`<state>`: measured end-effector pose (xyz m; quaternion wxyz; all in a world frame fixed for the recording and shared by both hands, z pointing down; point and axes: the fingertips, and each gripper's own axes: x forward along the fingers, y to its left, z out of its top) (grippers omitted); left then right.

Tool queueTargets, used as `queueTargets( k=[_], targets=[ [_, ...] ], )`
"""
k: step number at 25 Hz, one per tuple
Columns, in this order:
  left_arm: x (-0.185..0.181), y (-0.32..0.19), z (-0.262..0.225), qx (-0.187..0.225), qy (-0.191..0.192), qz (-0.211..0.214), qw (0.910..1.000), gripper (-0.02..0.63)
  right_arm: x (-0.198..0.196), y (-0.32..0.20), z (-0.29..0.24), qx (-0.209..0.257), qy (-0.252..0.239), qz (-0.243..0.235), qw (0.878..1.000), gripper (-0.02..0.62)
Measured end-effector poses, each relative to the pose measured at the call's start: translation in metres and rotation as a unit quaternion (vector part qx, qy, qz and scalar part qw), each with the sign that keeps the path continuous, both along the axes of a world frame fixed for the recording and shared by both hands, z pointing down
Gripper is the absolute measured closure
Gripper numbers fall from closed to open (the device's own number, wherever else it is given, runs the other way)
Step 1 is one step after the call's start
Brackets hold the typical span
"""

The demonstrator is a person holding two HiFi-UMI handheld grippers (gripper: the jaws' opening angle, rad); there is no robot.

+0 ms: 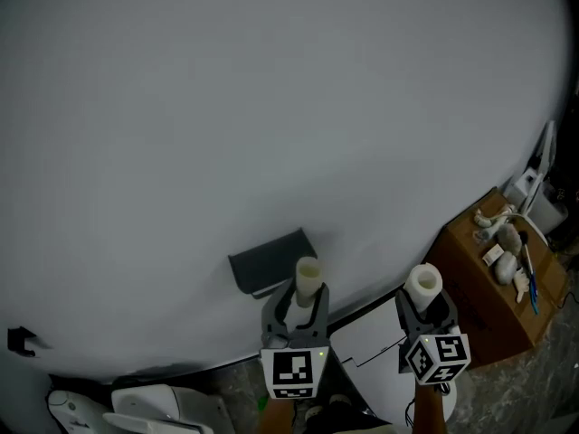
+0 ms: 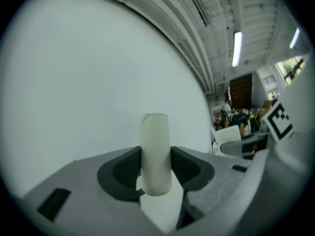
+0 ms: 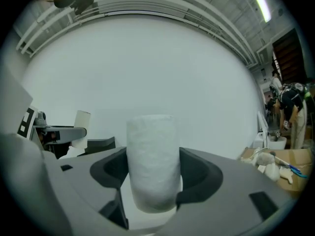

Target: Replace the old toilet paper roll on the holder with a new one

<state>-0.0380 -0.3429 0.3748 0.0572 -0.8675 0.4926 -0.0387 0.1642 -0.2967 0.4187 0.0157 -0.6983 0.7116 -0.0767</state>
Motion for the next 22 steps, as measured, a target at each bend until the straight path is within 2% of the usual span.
queueTargets(
  k=[3, 6, 11, 17, 22],
  targets=[
    [-0.034, 0.002, 0.001, -0.026, 0.074, -0.018, 0.9968, 0.416, -0.017, -0.003, 0.002, 0.004, -0.006, -0.02, 1.0, 0.285],
    [-0.064, 0.002, 0.003, -0.039, 0.112, -0.046, 0.9919, 0.414, -0.033, -0.007, 0.005, 0.0, 0.003, -0.04, 0.999, 0.285],
    [-0.094, 0.003, 0.004, -0.037, 0.115, -0.08, 0.9894, 0.414, -0.054, -0.012, 0.009, -0.004, 0.012, -0.061, 0.998, 0.285],
    [-0.111, 0.009, 0.003, -0.033, 0.107, -0.096, 0.989, 0.414, -0.074, -0.022, 0.015, -0.017, 0.029, -0.08, 0.996, 0.285],
    [-0.131, 0.011, 0.003, -0.031, 0.104, -0.112, 0.9877, 0.414, -0.093, -0.047, 0.027, -0.039, 0.104, -0.101, 0.989, 0.285]
  ],
)
